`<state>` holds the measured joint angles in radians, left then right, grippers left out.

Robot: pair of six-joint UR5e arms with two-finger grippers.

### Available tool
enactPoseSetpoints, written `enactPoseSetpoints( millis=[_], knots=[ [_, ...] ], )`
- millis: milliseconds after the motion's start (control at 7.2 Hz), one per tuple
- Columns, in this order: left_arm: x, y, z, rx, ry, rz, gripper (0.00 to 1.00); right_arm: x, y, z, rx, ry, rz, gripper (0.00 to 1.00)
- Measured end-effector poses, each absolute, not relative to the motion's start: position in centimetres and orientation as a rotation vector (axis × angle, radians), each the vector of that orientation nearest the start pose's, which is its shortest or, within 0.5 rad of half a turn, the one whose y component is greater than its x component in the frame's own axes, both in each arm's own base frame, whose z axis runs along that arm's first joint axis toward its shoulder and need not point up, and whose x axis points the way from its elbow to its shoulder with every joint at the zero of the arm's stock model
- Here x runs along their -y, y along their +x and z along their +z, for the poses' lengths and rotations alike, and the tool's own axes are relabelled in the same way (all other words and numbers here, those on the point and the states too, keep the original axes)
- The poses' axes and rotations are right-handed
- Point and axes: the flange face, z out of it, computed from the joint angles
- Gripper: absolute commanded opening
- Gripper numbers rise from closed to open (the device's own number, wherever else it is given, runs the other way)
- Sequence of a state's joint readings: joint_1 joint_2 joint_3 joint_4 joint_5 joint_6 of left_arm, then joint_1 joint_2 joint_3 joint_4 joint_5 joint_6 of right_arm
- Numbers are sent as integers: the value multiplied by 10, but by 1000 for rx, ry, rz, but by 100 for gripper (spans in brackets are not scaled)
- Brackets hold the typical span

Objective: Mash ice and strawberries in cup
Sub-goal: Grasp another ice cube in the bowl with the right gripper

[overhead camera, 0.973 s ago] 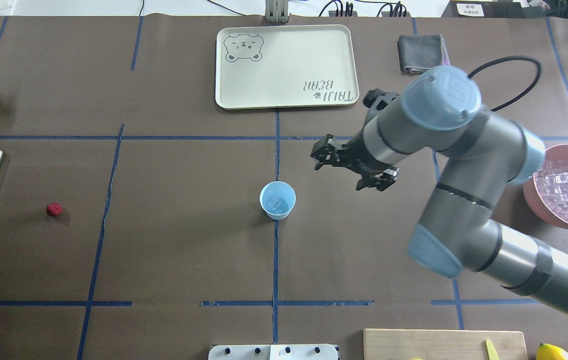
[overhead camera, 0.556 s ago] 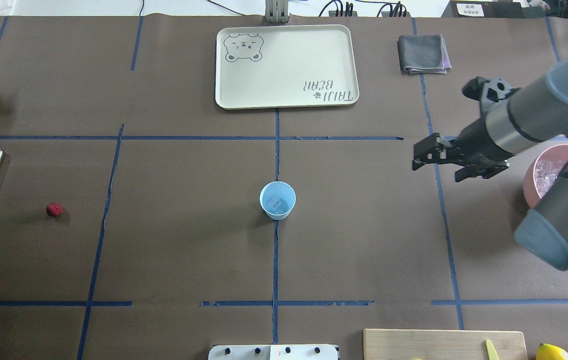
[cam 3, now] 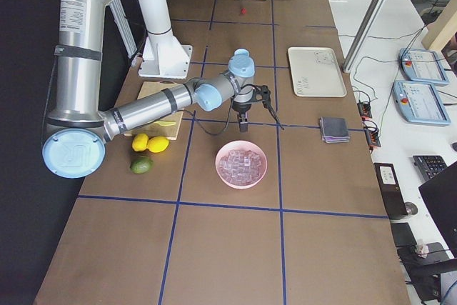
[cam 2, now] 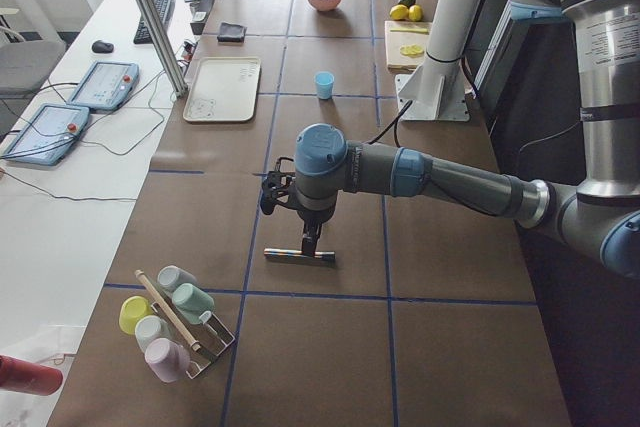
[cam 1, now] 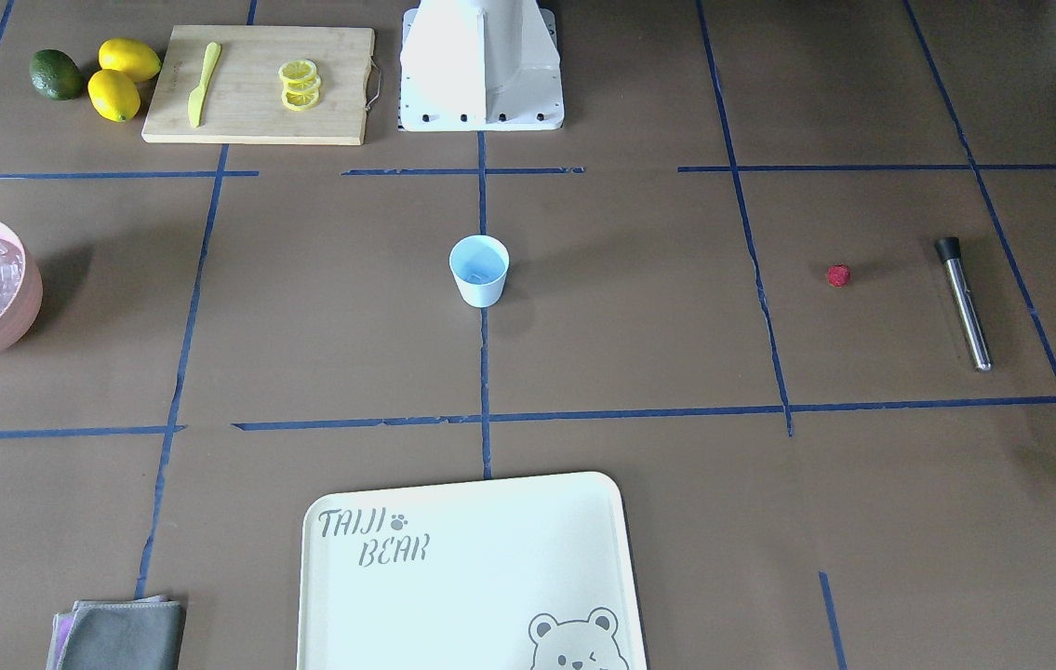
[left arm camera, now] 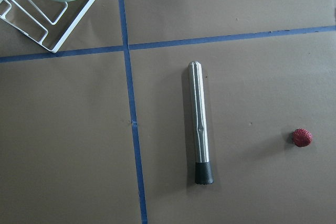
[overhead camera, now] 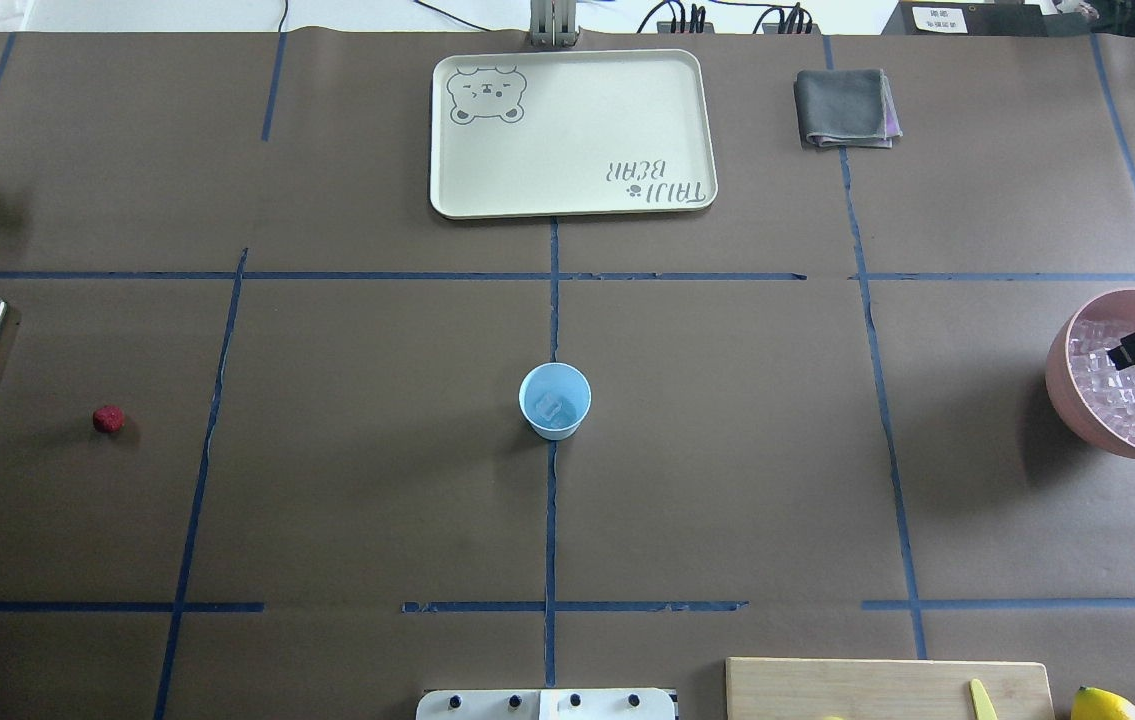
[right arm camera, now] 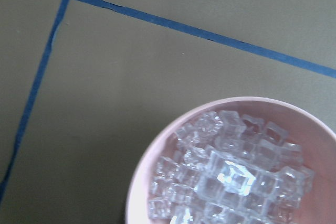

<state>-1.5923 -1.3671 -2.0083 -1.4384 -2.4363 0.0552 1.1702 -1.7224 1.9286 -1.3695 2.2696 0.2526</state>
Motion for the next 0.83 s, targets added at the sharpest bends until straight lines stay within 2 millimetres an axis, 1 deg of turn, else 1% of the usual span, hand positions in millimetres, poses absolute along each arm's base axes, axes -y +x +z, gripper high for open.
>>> enactPoseSetpoints(
  millis=[139,278,834],
  knots=[
    [400,-66,539,-859,135,80,100,438,-99,551,770,152,-314,99],
    [400,-66,539,-858,137,84,100,442,-96,562,769,149,-325,99],
    [400,-64,535,-858,141,87,100,461,-105,582,795,111,-293,99]
  ],
)
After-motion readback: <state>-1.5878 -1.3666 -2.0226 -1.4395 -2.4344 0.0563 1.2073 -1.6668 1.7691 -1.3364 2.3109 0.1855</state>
